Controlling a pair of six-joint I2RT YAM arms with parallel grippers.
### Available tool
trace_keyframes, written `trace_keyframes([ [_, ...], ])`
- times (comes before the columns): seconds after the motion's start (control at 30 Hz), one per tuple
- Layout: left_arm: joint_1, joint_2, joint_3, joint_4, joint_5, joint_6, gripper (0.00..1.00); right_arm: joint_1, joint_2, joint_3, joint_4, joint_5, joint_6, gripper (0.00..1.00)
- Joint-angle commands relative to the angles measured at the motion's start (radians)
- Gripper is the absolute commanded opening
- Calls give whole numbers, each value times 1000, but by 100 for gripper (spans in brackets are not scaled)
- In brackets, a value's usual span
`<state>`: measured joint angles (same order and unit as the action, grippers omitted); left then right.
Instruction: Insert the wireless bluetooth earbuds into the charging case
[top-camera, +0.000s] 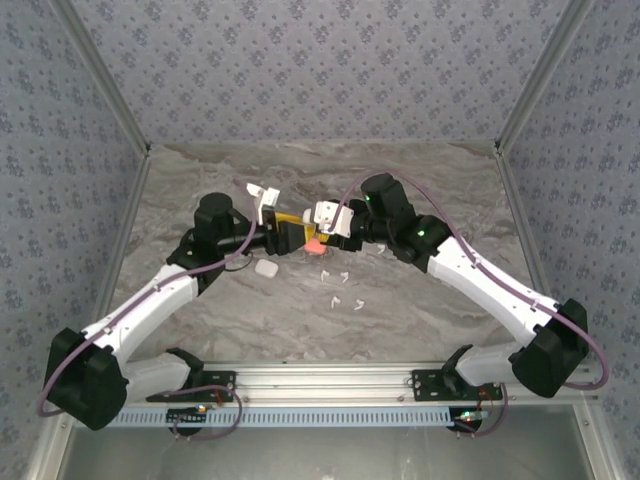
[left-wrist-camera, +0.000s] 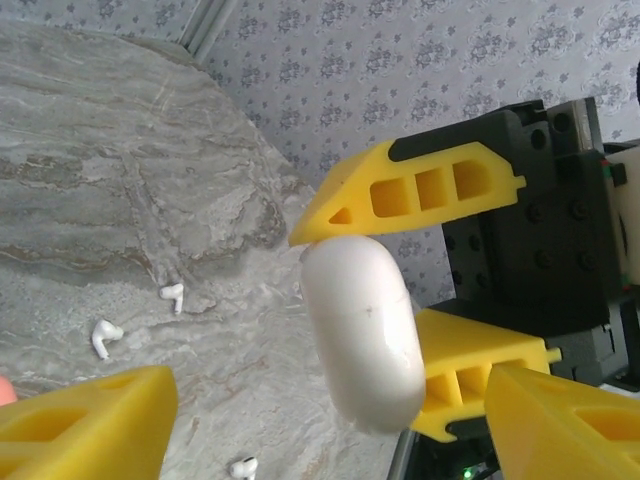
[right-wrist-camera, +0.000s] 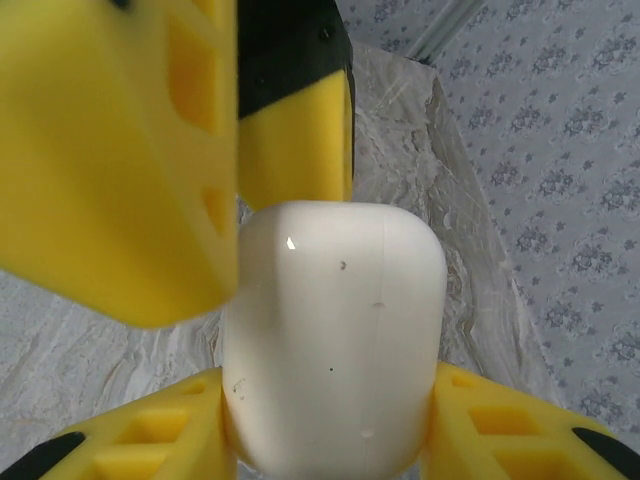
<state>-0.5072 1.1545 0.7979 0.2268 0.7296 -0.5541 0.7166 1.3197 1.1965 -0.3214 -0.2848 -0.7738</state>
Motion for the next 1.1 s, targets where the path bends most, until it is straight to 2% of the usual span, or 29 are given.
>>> trace_keyframes([
  [0.0, -11, 6, 40, 72, 16, -13, 72, 11, -17, 32, 9, -13, 10, 45],
  [0.3, -25, 12, 35, 66, 14, -7, 47, 18, -3, 40, 19, -9, 39, 45],
  [0.5, -30, 17, 39, 61, 15, -1, 30, 8, 1, 55, 7, -10, 78, 50],
  [0.6, -31, 17, 41, 65, 7, 4, 25, -15, -3, 72, -23, -35, 120, 64],
  [0.67, -33, 18, 43, 73, 2, 17, 22, -43, -16, 77, -52, -89, 156, 80],
  [0.77, -42, 11, 38, 90, -31, 68, 22, -104, -56, 46, -41, -208, 237, 99],
  [0.93, -88, -12, -12, 198, -186, 211, 17, -219, -130, -84, 117, -387, 477, 100],
  [1.07, -102, -3, -22, 301, -199, 289, 15, -259, -146, -154, 290, -460, 670, 100],
])
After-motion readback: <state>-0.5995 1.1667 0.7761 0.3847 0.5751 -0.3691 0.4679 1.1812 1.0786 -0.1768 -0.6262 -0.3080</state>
